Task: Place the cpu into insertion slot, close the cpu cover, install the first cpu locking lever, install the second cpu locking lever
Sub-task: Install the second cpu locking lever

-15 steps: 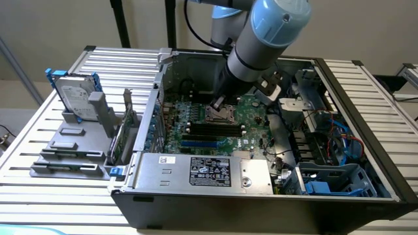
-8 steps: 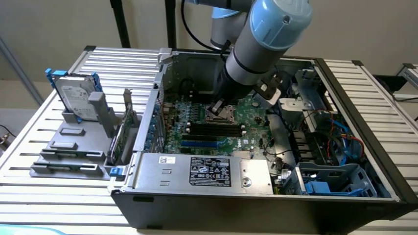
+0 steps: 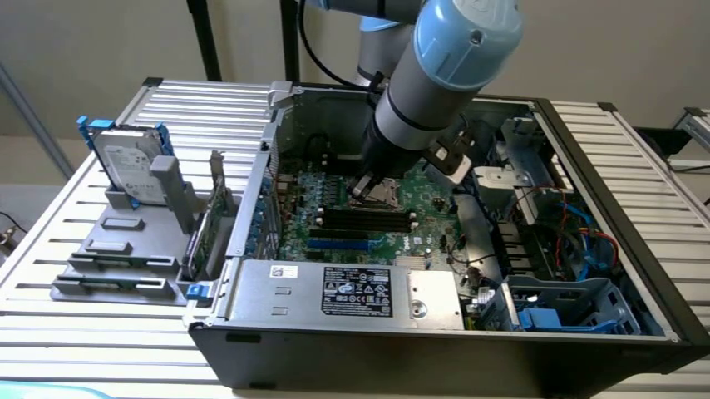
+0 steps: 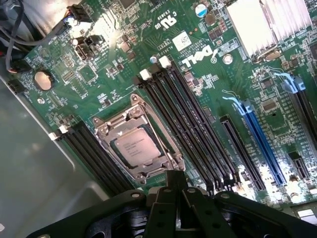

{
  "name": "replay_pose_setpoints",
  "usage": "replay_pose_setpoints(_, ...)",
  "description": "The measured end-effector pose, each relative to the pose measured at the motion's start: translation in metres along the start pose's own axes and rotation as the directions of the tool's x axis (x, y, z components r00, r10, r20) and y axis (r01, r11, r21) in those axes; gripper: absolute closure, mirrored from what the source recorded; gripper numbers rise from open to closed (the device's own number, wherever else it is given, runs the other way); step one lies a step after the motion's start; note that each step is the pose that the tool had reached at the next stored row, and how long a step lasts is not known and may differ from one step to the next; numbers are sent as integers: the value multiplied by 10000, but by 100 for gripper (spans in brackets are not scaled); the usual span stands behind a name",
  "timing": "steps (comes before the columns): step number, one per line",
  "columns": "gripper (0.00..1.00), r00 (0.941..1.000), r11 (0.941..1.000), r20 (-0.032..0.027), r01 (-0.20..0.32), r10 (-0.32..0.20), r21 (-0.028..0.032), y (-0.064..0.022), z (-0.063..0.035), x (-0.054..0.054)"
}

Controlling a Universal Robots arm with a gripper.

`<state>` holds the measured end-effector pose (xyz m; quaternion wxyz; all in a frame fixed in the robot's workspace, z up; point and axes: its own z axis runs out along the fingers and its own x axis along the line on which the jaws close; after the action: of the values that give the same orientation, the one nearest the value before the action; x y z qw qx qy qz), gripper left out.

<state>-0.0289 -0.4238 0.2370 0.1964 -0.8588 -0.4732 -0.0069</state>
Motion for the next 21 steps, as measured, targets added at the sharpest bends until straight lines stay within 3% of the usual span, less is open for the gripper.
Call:
replay_pose_setpoints(8,89,9998,9998,-65,-183,182,-38,-93,22,-67)
replay_pose_setpoints(21,89,9995,9995,-115,-308,307,-66,-127,145,-140)
